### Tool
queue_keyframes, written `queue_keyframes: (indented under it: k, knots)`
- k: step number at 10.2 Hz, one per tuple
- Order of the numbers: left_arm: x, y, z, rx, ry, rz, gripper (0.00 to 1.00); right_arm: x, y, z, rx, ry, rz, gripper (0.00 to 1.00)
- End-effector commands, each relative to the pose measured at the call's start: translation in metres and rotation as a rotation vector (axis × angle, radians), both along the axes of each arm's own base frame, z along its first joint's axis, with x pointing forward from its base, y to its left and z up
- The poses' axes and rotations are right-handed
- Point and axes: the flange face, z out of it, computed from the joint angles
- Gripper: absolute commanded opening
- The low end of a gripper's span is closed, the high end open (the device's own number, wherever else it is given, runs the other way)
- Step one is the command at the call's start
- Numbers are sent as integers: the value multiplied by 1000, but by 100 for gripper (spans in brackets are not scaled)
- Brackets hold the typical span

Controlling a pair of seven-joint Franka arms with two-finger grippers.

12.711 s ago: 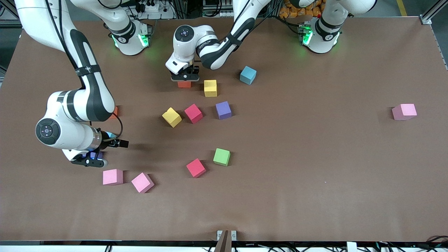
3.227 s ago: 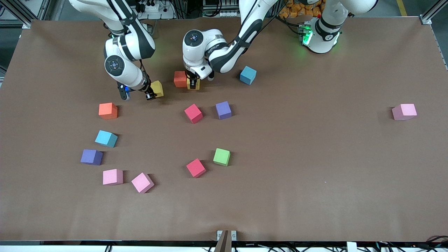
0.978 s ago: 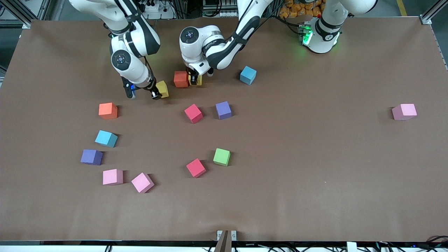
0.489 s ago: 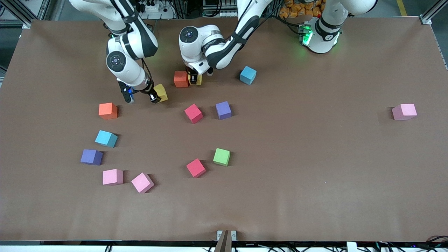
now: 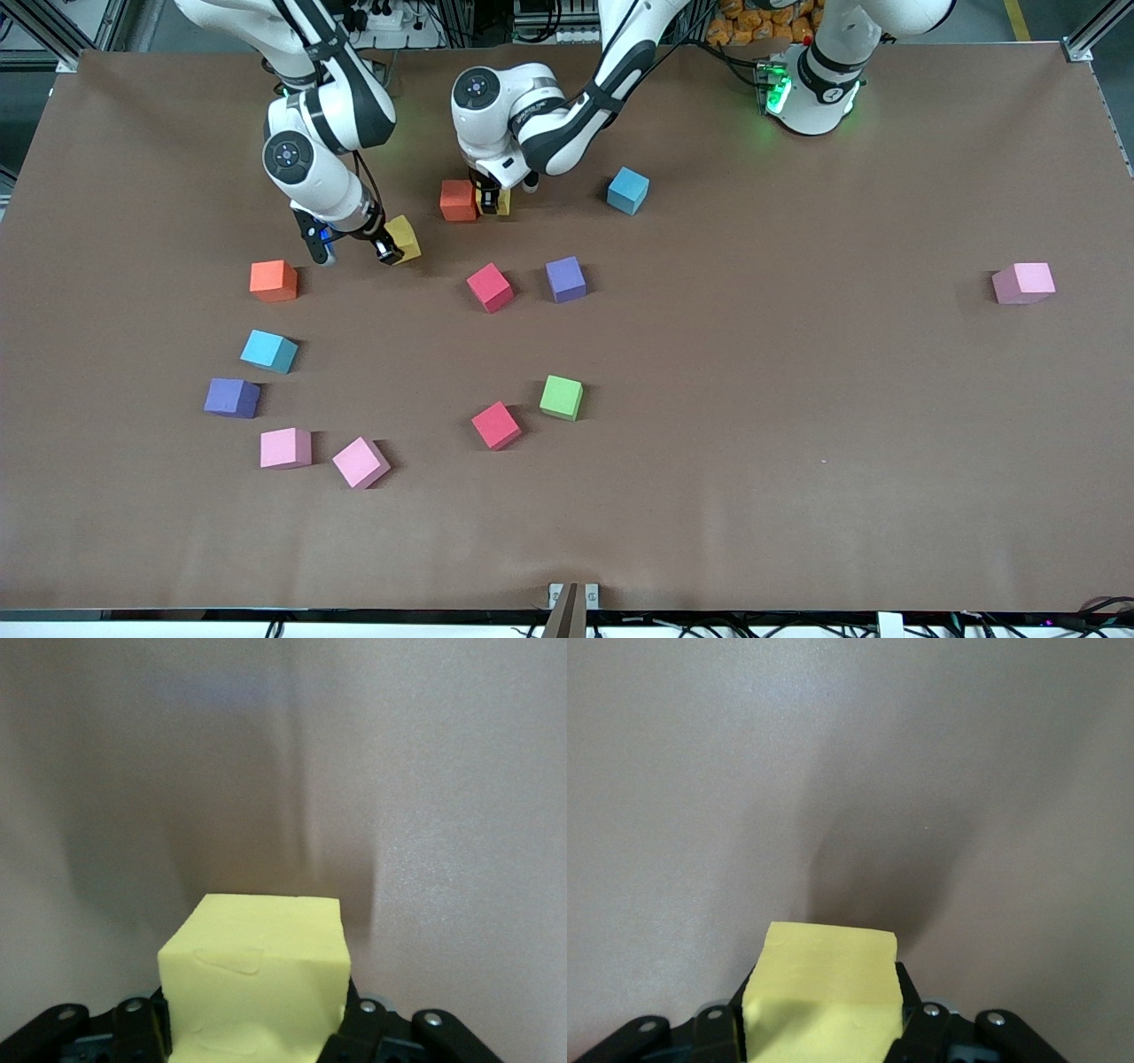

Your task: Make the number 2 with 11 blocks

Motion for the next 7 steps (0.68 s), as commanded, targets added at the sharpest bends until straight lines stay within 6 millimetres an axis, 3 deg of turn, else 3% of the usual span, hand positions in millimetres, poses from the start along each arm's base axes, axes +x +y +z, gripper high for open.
queue_keyframes:
  k: [1,7]
  knots:
    - [1,-8,-4,-2,1,76,13,1,-2,6,-1,-9,16,0]
    - [10,-4,-4,0,-1,87,13,1,-2,5,-3,-4,15,0]
